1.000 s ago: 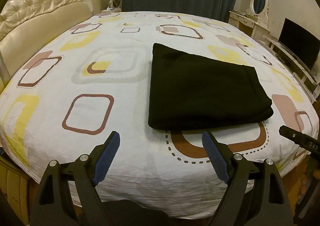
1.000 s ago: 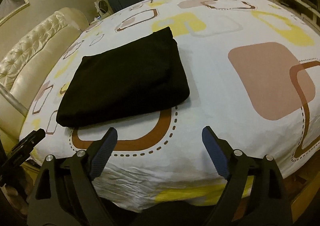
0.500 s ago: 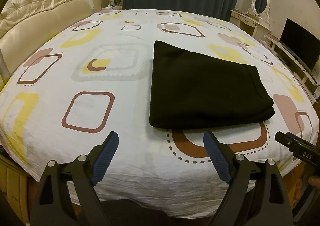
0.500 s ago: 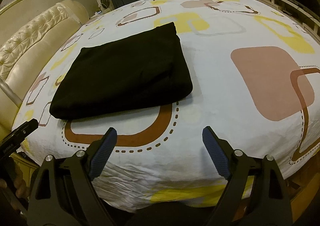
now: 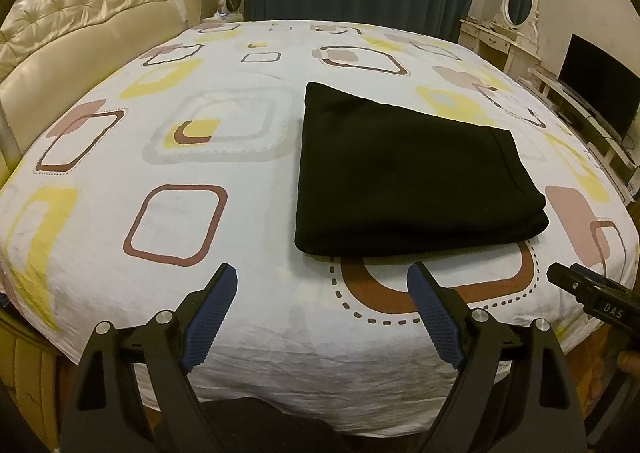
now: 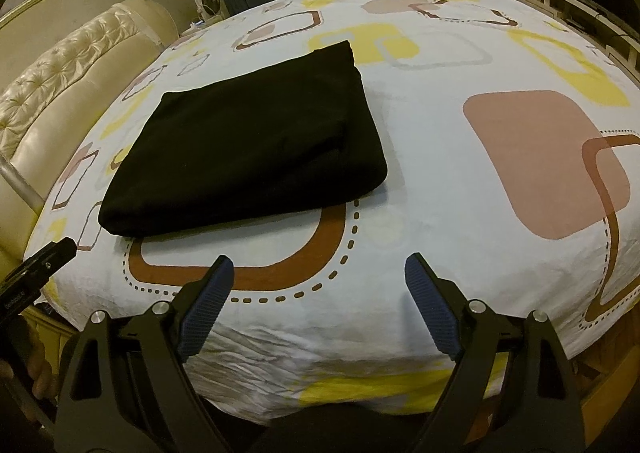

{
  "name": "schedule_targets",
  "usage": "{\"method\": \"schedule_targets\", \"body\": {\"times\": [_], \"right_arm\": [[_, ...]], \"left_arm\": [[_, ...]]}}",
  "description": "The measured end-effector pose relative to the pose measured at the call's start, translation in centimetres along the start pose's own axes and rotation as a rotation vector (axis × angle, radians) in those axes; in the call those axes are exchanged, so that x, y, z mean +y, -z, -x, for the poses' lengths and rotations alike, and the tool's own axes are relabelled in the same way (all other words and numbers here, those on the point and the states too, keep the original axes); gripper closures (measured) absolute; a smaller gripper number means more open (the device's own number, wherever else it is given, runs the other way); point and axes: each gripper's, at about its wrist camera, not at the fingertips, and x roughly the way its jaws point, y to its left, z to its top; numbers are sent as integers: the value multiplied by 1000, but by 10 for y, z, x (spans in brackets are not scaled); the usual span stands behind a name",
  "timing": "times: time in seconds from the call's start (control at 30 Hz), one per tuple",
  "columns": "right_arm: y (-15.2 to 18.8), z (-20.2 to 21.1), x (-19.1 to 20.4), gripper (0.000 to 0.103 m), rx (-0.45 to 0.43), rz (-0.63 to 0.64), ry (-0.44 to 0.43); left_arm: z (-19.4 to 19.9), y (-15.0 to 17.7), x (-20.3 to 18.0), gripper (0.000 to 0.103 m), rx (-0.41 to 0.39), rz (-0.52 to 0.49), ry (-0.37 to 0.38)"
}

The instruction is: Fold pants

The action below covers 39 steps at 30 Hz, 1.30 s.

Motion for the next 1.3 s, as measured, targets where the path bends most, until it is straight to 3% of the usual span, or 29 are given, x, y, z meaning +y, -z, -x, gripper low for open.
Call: {"method": "schedule_targets", "body": {"times": [0.2,0.93,1.03,1.17,1.3], "right_arm": [[1,0,2,16,5,3,-4],[10,-6,14,16,28,30,-15],[11,-6,15,16,26,33,-19],[12,-6,15,16,46,20,-50],[-10,8,11,16,21,-3,-107]], "left_arm": [[-5,1,0,17,36,2,-17],[4,1,-19,15,-15,-91,-31],[7,0,-20,11,-17,-77,-77],[21,-10,-18,11,-49,-87,8],[30,-38,-3,11,-107,-130,1]]}}
